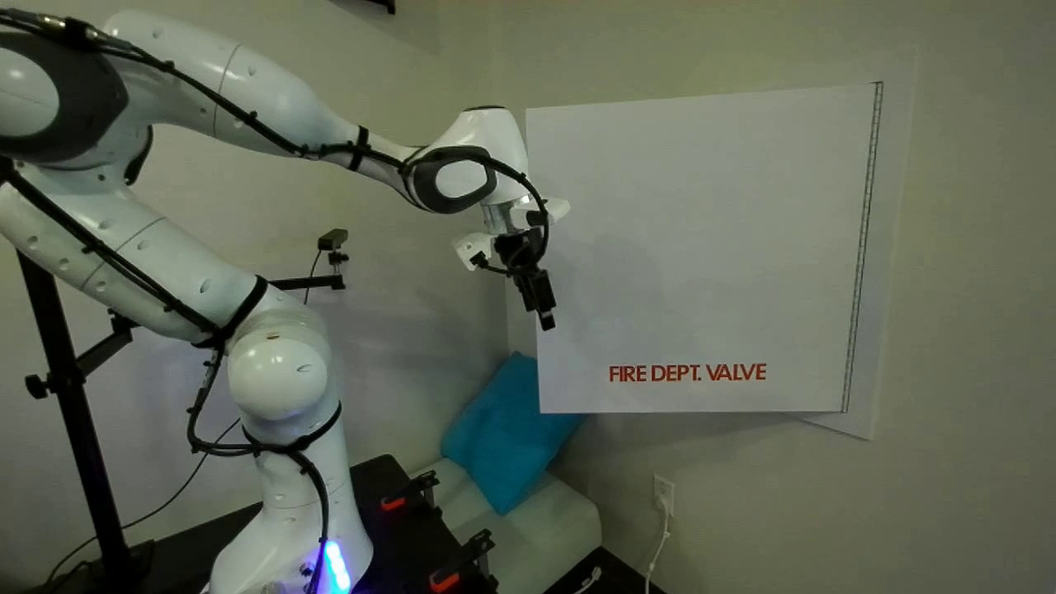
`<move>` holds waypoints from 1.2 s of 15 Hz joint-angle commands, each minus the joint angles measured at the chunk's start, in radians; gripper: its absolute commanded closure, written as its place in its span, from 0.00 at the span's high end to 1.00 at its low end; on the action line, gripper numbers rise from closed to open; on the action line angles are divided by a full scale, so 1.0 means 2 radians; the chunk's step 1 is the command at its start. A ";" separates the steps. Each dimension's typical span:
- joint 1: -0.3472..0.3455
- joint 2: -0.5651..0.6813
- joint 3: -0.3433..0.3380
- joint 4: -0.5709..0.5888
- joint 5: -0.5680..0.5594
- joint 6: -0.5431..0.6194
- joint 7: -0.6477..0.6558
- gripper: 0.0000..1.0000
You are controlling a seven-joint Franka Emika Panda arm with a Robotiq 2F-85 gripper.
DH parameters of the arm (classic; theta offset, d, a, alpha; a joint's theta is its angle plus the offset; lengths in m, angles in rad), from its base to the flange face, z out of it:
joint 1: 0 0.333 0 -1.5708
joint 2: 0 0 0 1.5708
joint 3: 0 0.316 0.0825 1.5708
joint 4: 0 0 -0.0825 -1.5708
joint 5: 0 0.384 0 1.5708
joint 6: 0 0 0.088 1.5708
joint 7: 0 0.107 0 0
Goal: Open the door to the fire department valve fully
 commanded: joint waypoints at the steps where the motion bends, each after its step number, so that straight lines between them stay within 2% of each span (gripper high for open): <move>1: 0.022 -0.030 0.030 0.007 -0.008 -0.068 0.028 1.00; 3: 0.040 -0.032 0.055 0.017 -0.001 -0.083 0.048 1.00; 7: 0.077 0.004 0.118 0.060 0.009 -0.081 0.116 1.00; 11: 0.082 0.061 0.187 0.125 -0.015 -0.078 0.185 1.00; 15: 0.062 0.134 0.258 0.204 -0.091 -0.081 0.261 1.00; 18: 0.040 0.211 0.302 0.276 -0.205 -0.103 0.341 1.00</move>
